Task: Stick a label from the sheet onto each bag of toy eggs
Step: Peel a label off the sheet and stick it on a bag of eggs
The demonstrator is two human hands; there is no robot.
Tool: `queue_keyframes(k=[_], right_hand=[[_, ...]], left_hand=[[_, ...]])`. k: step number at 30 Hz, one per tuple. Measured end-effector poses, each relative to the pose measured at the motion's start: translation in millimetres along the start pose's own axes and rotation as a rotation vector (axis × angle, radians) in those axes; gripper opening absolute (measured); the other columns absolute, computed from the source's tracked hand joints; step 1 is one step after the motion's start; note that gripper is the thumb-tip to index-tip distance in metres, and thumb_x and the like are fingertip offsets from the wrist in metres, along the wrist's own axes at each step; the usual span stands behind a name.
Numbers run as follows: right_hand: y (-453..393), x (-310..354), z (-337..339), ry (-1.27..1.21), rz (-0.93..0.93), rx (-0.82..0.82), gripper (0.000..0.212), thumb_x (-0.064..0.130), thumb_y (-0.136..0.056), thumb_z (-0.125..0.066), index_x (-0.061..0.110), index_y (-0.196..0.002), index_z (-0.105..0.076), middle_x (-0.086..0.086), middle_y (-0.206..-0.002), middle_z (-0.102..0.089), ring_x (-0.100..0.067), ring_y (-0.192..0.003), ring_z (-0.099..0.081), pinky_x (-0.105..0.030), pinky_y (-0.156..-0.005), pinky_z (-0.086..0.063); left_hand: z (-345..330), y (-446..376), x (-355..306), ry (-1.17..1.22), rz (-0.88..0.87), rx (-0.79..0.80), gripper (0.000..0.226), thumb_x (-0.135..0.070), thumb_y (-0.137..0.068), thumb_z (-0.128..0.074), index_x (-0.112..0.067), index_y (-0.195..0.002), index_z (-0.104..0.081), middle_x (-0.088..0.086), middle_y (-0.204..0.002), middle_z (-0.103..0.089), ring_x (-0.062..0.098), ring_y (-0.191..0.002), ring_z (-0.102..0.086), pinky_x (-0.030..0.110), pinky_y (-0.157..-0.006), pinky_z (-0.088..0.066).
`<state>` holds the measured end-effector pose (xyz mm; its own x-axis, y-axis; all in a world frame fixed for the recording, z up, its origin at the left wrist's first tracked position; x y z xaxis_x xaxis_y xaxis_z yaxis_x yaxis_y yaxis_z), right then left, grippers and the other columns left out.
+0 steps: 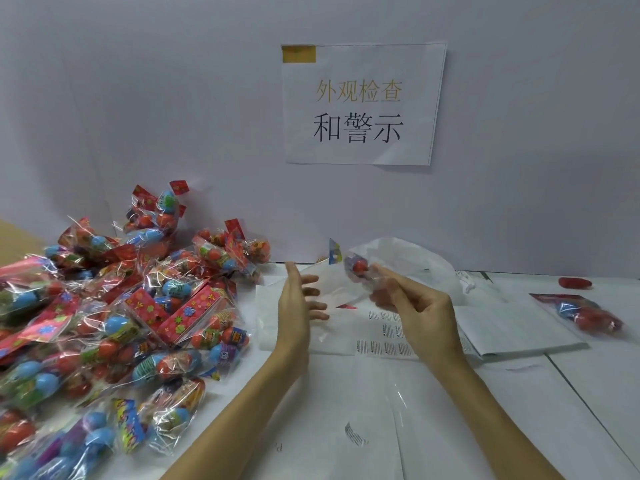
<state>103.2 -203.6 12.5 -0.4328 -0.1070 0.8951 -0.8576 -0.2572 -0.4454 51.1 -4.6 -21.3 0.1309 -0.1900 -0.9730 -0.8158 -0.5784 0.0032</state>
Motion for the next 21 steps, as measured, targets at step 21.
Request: queue_keyframes(k=[21], right_hand=[[6,-20,-4,-0.152,-0.489,0.087,0.041,0.052,-0.099,-0.058,0.021,-0.108,-0.083,-0.003,-0.106,-0.08,-0.019,-0.091,-0.077,-0.024,-0.073,-0.059]], left_hand=[[-21,14,-7,0.168,0.193,0.43,0.041,-0.045,-0.107,-0.05,-0.018,-0.116,-0.081,0.011,-0.127,-0.074,0.026,-0.117,-0.071,0.035,-0.096,-0.057]])
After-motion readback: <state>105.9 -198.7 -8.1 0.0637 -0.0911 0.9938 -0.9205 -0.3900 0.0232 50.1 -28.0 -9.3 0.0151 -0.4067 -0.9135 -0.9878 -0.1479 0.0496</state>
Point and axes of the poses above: each hand's wrist, its own y-axis away from the middle knuckle, its own z-axis out of the back of the hand, x = y × z, the point moved 6 cm from there along -y, towards the middle knuckle
